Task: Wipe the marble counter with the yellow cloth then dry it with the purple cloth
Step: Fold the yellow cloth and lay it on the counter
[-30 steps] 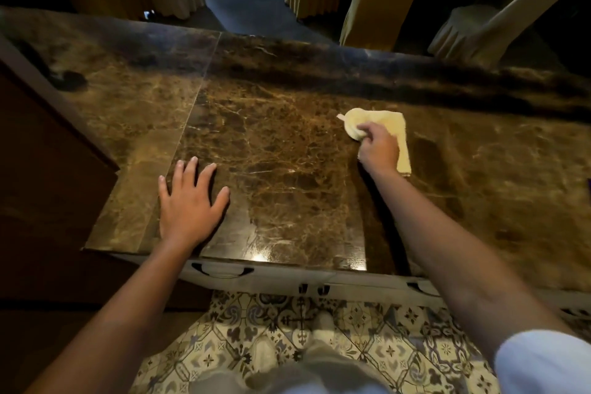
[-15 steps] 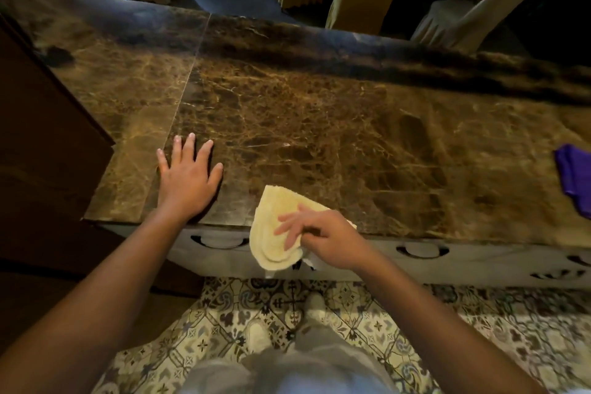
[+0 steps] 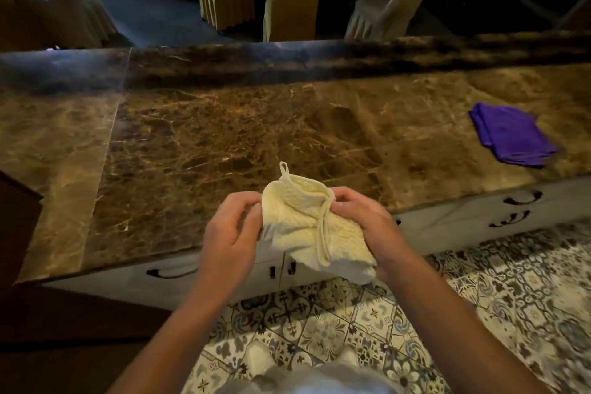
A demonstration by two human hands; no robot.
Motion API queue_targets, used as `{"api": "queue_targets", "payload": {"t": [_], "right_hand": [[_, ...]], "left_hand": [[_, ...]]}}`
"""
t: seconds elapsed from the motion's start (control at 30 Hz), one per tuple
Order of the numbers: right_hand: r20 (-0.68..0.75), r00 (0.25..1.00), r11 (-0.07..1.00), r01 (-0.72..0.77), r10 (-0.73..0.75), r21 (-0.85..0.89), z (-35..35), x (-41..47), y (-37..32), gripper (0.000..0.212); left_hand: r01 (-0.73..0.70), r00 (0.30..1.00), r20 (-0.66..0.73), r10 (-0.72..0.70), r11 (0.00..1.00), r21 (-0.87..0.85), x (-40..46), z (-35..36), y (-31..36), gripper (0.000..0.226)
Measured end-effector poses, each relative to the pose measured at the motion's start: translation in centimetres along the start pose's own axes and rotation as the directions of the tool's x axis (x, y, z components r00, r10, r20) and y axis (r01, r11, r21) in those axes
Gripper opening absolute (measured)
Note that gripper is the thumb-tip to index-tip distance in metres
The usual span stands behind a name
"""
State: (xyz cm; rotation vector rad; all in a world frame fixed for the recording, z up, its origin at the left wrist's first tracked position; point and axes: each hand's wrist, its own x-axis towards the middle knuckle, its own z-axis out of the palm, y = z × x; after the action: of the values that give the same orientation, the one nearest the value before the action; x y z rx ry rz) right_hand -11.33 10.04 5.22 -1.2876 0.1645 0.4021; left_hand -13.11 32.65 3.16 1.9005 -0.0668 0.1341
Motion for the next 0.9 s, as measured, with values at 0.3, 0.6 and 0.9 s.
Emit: {"api": "queue_targets", "payload": {"t": [0.3,0.6,0.9], "right_hand": [[-0.257,0.966,0.954,0.047,0.032,0.296,-4.9,-2.7,-0.7,0.026],[-0.243,0.970,0.874,0.098,0.023,0.477,-13.4,-7.7,0.6,0.055],[-0.253,0.964,0.986,-0.037,0.077,0.160,-23.3,-11.4,1.7,0.069]], "left_hand": [[-0.152,0.973,0.197,0.123,0.978,0.140,-3.1,11.9,4.7,0.043],[-0.027,0.991,0.133,0.021,0.999,0.045,-4.9,20.1,8.0,0.021],[-0.025,0.894,0.437,0.099,0.985,-0.172,-5.1,23.8,12.2,0.027]]}}
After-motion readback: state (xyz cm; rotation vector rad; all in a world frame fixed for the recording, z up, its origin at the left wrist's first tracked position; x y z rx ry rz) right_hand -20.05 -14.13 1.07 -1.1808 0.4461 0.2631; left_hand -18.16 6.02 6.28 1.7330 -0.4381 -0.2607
